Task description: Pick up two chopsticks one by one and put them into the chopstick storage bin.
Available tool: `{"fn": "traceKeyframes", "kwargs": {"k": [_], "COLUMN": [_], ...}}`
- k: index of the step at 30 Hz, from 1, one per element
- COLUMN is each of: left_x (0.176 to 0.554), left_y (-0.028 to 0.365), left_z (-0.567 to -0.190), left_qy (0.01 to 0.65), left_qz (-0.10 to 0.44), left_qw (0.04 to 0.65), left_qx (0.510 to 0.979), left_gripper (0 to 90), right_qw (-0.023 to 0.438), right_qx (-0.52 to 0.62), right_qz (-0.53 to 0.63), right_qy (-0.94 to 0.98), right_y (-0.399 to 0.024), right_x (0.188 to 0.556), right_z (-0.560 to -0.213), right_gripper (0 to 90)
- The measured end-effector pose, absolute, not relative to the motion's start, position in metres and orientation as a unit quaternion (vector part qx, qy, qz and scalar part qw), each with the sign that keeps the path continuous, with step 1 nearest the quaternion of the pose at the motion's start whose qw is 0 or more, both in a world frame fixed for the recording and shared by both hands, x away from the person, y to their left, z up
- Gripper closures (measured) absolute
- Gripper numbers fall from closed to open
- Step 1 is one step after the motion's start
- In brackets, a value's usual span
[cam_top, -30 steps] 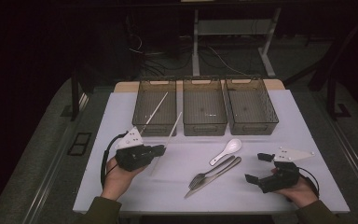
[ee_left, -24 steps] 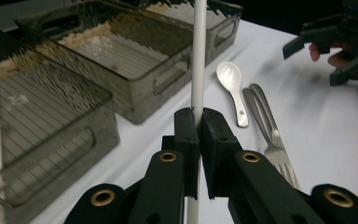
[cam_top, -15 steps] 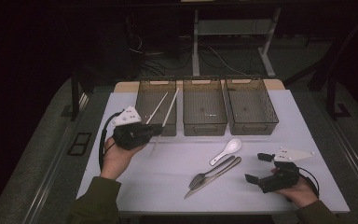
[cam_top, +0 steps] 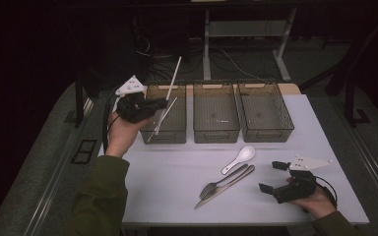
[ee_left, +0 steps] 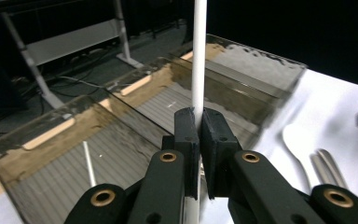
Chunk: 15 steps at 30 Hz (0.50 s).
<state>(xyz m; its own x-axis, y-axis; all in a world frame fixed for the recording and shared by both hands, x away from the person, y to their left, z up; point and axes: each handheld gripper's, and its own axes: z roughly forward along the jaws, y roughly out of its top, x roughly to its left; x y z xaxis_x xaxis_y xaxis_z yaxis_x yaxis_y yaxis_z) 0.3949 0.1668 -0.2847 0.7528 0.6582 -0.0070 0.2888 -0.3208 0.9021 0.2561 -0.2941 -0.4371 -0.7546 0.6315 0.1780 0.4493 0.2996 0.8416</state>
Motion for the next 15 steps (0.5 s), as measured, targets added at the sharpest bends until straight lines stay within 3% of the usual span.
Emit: {"fn": "traceKeyframes", "kwargs": {"k": [15], "left_x": [0.455], "left_y": [0.163], "left_z": [-0.325], "left_qy": [0.372], "left_qz": [0.184], "left_qw": [0.417], "left_qx": [0.808], "left_gripper": [84.7], "right_qw": [0.091], "right_qx": [0.336], "right_qz": [0.490], "right_qy": [0.799], "right_y": [-0.294], "right_x": [0.255], "right_z": [-0.437], "right_gripper": [0.8]}}
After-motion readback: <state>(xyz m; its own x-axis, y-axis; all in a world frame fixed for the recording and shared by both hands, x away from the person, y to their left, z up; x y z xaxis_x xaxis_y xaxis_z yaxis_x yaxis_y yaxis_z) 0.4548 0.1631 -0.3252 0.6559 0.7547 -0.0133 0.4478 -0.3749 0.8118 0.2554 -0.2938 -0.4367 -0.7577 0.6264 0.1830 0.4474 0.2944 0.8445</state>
